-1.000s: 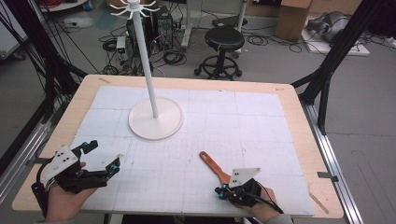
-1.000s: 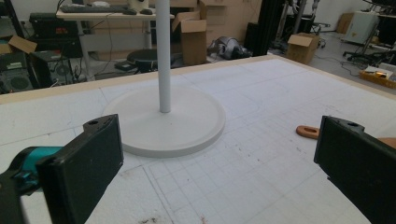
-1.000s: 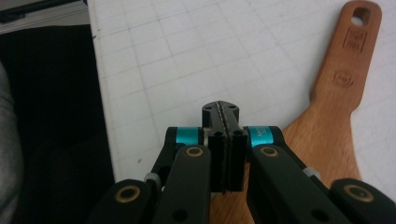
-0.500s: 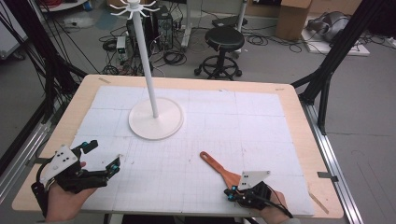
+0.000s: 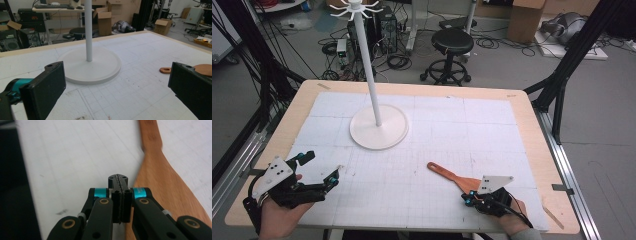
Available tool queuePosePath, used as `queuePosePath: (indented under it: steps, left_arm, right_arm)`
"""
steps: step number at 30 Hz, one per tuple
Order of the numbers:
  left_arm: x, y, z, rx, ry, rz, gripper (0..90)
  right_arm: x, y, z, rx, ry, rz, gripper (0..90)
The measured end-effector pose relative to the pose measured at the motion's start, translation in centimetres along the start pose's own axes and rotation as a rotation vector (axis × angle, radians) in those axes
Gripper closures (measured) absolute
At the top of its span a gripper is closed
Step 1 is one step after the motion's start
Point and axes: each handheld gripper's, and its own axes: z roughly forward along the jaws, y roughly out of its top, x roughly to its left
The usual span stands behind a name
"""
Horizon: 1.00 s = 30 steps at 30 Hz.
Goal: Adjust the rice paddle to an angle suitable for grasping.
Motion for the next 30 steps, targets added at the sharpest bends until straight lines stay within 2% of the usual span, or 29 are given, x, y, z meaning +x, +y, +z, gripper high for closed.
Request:
queuePosePath:
  steps: [2, 3, 4, 5, 6, 10, 11, 12, 14, 15, 16, 17, 18, 20, 22, 26, 30]
  left_arm:
    - [0.1, 0.1, 0.0, 0.001, -0.001, 0.003, 1.8]
    - [0.1, 0.1, 0.0, 0.001, -0.001, 0.003, 1.8]
    - [0.1, 0.1, 0.0, -0.004, 0.0, -0.002, 1.8]
    - [0.2, 0.1, -0.1, -0.007, 0.002, -0.004, 1.8]
    - [0.3, 0.1, -0.2, -0.011, 0.003, -0.008, 1.8]
    - [0.5, 0.0, -0.4, -0.012, 0.003, -0.011, 1.8]
    - [0.5, 0.0, -0.4, -0.013, 0.001, -0.014, 1.8]
    - [0.5, -0.1, -0.5, -0.015, 0.001, -0.017, 1.8]
    - [0.4, -0.1, -0.6, -0.013, 0.002, -0.017, 1.8]
    - [0.4, -0.1, -0.6, -0.01, 0.001, -0.013, 1.8]
    - [0.4, -0.1, -0.6, -0.01, 0.001, -0.013, 1.8]
    - [0.4, -0.2, -0.6, -0.012, 0.002, -0.014, 1.8]
    - [0.3, -0.1, -0.7, -0.011, 0.004, -0.014, 1.8]
    - [0.3, -0.2, -0.7, -0.01, 0.005, -0.013, 1.8]
    - [0.2, -0.2, -0.8, -0.007, 0.01, -0.013, 1.8]
    - [0.3, -0.3, -1.1, -0.008, 0.017, -0.014, 1.8]
    - [0.3, -0.3, -1.4, -0.008, 0.024, -0.014, 1.8]
  right_arm:
    - [0.1, 0.7, -0.7, -0.077, 0.03, -0.003, 90.0]
    - [0.1, 0.7, -0.7, -0.077, 0.03, -0.003, 90.0]
    - [0.3, 1.1, -1.1, -0.116, 0.044, -0.015, 85.3]
    - [0.3, 1.3, -1.2, -0.129, 0.043, -0.017, 78.6]
    - [0.3, 1.3, -1.2, -0.129, 0.043, -0.017, 78.6]
    - [0.0, 1.8, -1.3, -0.174, 0.015, 0.013, 53.1]
    - [-0.3, 2.0, -1.4, -0.196, -0.009, 0.034, 40.2]
    - [-0.3, 2.0, -1.4, -0.196, -0.009, 0.034, 40.2]
    - [-0.7, 2.3, -1.6, -0.21, -0.03, 0.05, 29.6]
    - [-1.0, 2.5, -1.8, -0.22, -0.057, 0.05, 20.4]
    - [-1.0, 2.5, -1.8, -0.22, -0.057, 0.05, 20.4]
    - [-1.3, 2.7, -2.0, -0.235, -0.081, 0.046, 13.9]
    - [-1.3, 2.7, -2.0, -0.235, -0.081, 0.046, 13.9]
    - [-1.6, 2.9, -2.3, -0.244, -0.098, 0.063, 2.9]
    - [-1.8, 3.0, -2.3, -0.248, -0.107, 0.067, 0.1]
    - [-2.6, 2.9, -2.7, -0.275, -0.108, 0.091, 0.1]
    - [-2.9, 2.8, -2.4, -0.26, -0.096, 0.093, 0.1]
